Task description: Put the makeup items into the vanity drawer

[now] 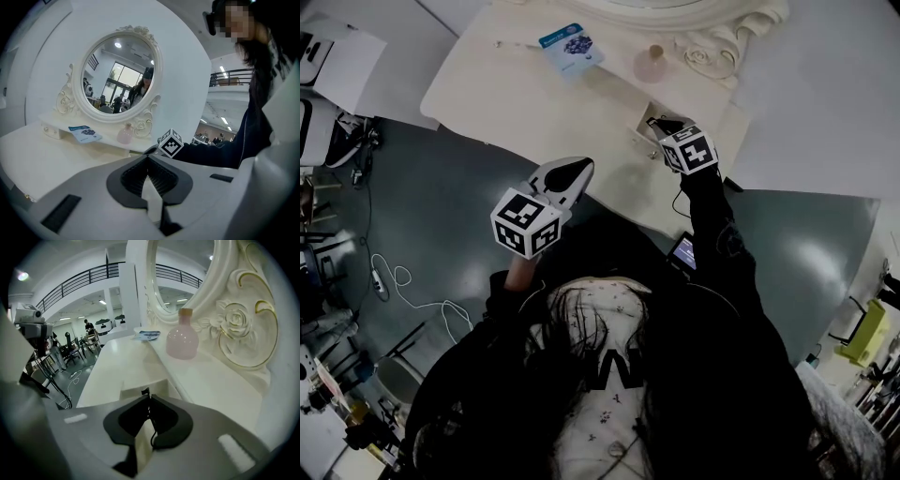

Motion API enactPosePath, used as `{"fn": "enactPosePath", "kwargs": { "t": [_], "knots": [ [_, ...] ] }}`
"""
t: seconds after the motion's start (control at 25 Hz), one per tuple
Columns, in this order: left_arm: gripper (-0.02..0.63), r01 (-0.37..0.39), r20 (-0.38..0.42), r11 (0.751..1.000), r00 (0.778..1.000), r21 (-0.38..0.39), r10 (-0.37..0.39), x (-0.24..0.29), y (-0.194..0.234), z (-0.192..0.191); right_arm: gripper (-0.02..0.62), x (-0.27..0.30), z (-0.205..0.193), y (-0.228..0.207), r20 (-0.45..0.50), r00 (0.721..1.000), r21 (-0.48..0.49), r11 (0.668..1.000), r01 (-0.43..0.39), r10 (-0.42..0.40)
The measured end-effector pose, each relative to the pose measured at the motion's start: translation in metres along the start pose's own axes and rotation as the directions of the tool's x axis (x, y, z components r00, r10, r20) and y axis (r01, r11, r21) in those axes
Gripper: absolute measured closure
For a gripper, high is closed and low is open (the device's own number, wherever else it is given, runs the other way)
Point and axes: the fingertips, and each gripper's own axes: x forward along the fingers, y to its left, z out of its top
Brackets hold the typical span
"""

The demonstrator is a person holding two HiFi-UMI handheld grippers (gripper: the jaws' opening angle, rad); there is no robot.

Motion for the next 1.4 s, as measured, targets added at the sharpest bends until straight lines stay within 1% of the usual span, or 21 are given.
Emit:
{"fn": "enactPosePath", "kwargs": {
  "t": [0.28, 0.52, 0.72, 0.96, 1.0, 1.08, 1.2, 1.32, 1.4],
  "knots": [
    [0.606, -0.042, 0.012, 0.999, 0.999, -0.017, 0.042, -0.009, 0.011, -0.001, 0.568, 0.021, -0.004, 0.003, -0.078, 0.997, -0.056, 0.998, -0.032, 0.027],
    [0.606, -0.071, 0.023, 0.997, 0.997, -0.026, 0.071, -0.017, 0.018, -0.001, 0.566, 0.035, -0.011, 0.003, -0.150, 0.989, -0.117, 0.993, -0.030, 0.012],
    [0.606, -0.096, 0.031, 0.995, 0.995, -0.035, 0.097, -0.025, 0.024, -0.001, 0.563, 0.039, -0.013, 0.003, -0.178, 0.983, -0.129, 0.990, -0.063, 0.039],
    [0.606, -0.107, 0.040, 0.994, 0.993, -0.034, 0.108, -0.033, 0.025, -0.001, 0.545, 0.038, -0.013, -0.002, -0.212, 0.977, -0.132, 0.991, -0.037, 0.009],
    [0.606, -0.109, 0.042, 0.994, 0.993, -0.033, 0.110, -0.034, 0.026, -0.001, 0.531, 0.038, -0.013, -0.002, -0.213, 0.977, -0.131, 0.991, -0.036, 0.008],
    [0.606, -0.112, 0.046, 0.993, 0.992, -0.032, 0.113, -0.036, 0.025, -0.002, 0.526, 0.038, -0.013, -0.004, -0.211, 0.977, -0.131, 0.991, -0.026, -0.003],
    [0.606, -0.114, 0.051, 0.993, 0.992, -0.029, 0.116, -0.040, 0.025, -0.001, 0.517, 0.033, -0.011, -0.008, -0.190, 0.981, -0.126, 0.992, 0.014, -0.038],
    [0.606, -0.116, 0.055, 0.993, 0.992, -0.028, 0.118, -0.043, 0.027, -0.001, 0.518, 0.027, -0.007, -0.009, -0.151, 0.988, -0.082, 0.996, 0.026, -0.039],
    [0.607, -0.114, 0.056, 0.993, 0.992, -0.027, 0.116, -0.045, 0.026, -0.002, 0.517, 0.021, -0.003, -0.008, -0.108, 0.994, -0.045, 0.999, 0.023, -0.028]
  ]
}}
